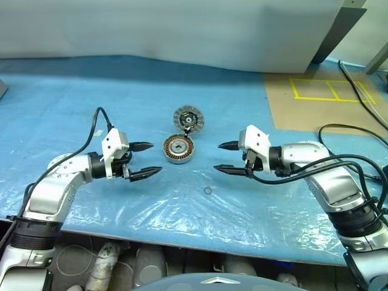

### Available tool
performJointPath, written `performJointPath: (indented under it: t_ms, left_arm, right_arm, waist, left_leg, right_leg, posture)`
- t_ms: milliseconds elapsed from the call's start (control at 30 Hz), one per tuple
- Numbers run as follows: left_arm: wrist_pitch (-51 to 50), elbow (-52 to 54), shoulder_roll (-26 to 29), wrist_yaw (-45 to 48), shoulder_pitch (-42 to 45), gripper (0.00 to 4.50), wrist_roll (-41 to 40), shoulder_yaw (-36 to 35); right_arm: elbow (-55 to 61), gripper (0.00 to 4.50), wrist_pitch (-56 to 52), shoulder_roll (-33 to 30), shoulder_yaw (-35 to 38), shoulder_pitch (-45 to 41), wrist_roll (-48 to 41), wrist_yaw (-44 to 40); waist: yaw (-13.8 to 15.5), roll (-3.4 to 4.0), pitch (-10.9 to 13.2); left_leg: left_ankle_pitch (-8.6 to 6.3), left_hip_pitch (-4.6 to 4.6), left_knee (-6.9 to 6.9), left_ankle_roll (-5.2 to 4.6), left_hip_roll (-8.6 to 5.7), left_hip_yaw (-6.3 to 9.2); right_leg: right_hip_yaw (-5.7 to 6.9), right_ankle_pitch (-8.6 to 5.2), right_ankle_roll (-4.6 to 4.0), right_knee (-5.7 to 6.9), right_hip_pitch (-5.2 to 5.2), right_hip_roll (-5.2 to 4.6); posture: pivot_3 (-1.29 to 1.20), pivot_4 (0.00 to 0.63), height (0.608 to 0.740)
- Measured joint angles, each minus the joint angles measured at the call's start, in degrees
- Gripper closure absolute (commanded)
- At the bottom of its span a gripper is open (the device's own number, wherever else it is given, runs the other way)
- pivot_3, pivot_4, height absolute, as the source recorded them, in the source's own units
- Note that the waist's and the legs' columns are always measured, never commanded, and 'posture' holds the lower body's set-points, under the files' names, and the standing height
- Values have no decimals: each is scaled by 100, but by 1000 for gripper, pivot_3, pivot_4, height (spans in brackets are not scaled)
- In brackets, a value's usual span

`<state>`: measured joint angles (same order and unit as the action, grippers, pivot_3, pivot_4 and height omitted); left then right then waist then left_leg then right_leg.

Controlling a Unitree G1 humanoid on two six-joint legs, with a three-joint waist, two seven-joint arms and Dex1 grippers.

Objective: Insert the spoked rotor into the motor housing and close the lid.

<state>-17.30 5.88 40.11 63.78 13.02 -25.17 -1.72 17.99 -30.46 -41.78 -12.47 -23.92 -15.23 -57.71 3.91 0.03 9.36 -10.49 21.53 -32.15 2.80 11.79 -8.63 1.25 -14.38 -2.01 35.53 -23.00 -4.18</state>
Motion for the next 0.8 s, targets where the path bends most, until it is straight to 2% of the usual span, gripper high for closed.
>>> performJointPath:
  t_ms: [433,600,800]
  left_arm:
    - [133,-83,-25,-54,35,285,131,-2]
    - [139,-78,-27,-51,-1,285,145,-13]
    - [241,-99,-15,-56,-54,285,218,-25]
  right_arm:
    - [-157,1289,105,71,-14,-119,146,-107]
    - [-495,1289,289,283,-274,-844,272,-330]
    - [-1790,1289,1123,1074,-1204,-1842,817,-785]
  waist:
    - [1,0,0]
    - [-19,0,0]
    - [-36,0,0]
  left_leg:
    - [3,1,-9,-5,2,0]
    - [4,-3,-15,-7,4,-1]
    - [7,9,-25,-11,6,-1]
  right_leg:
    - [0,-1,-2,15,-1,0]
    - [0,1,-8,24,-3,1]
    - [5,4,-14,25,-8,0]
  posture:
    - [0,150,740]
    - [0,150,740]
    - [0,150,740]
